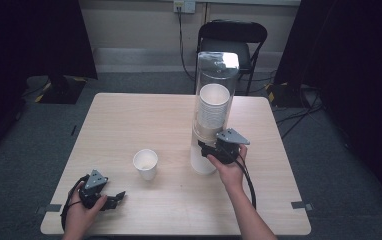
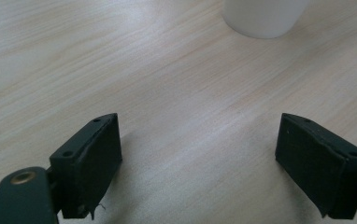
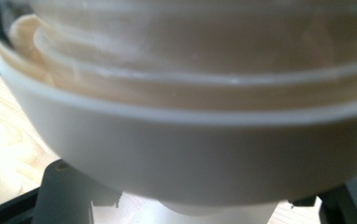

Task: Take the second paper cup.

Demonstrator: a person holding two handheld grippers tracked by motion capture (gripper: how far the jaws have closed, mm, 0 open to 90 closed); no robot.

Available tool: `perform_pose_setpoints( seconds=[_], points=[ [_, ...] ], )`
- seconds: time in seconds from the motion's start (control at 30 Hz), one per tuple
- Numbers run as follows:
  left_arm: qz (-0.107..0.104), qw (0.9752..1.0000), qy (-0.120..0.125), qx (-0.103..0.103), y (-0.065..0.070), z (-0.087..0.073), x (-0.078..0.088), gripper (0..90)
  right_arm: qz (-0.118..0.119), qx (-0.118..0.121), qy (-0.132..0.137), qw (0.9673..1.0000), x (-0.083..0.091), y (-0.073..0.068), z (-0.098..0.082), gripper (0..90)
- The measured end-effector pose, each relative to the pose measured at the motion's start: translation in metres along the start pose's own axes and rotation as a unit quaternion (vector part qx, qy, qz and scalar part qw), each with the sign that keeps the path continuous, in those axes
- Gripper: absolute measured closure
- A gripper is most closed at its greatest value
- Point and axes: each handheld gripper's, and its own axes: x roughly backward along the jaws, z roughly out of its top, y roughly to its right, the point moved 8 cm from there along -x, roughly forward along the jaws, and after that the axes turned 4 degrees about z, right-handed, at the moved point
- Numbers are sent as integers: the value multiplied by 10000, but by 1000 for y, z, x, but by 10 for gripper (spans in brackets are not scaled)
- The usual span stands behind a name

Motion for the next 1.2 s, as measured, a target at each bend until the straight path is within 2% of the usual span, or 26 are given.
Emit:
perform_pose_setpoints(
  seconds=[0.17, 0.23, 0.27, 0.3, 0.43, 0.53, 0.7, 0.8, 1.0, 1.2],
  points=[
    [0, 10000, 0, 0, 0, 0, 0, 140, 91, 107, -9, 9999, 1, 1, -2, 325],
    [0, 10000, 2, 2, 0, 0, 0, 140, 146, 165, -225, 9995, -2, 2, -10, 334],
    [0, 10000, 2, 2, 0, 0, 0, 140, 146, 165, -225, 9995, -2, 2, -10, 334],
    [4, 10000, 2, -6, 0, 0, 0, 141, 182, 101, -121, 9997, -3, 3, -19, 338],
    [3, 10000, 1, -4, 0, 0, 0, 141, 216, -21, -60, 9997, -4, 1, -19, 340],
    [3, 10000, 1, -7, 0, 0, 0, 141, 195, 43, -92, 9998, -3, 2, -19, 342],
    [-3, 10000, -2, -17, 1, -1, 1, 145, 77, 59, 25, 10000, -4, 2, -22, 347],
    [-17, 10000, 6, -10, 1, -1, 1, 144, 133, 26, -1, 9999, -4, 2, -21, 345],
    [-14, 10000, 11, -7, 1, -1, 1, 145, 120, -170, -31, 9998, -4, 0, -18, 308],
    [-24, 10000, 8, -12, 1, -1, 1, 144, 46, -71, 237, 9997, -2, 0, -6, 264]
  ],
)
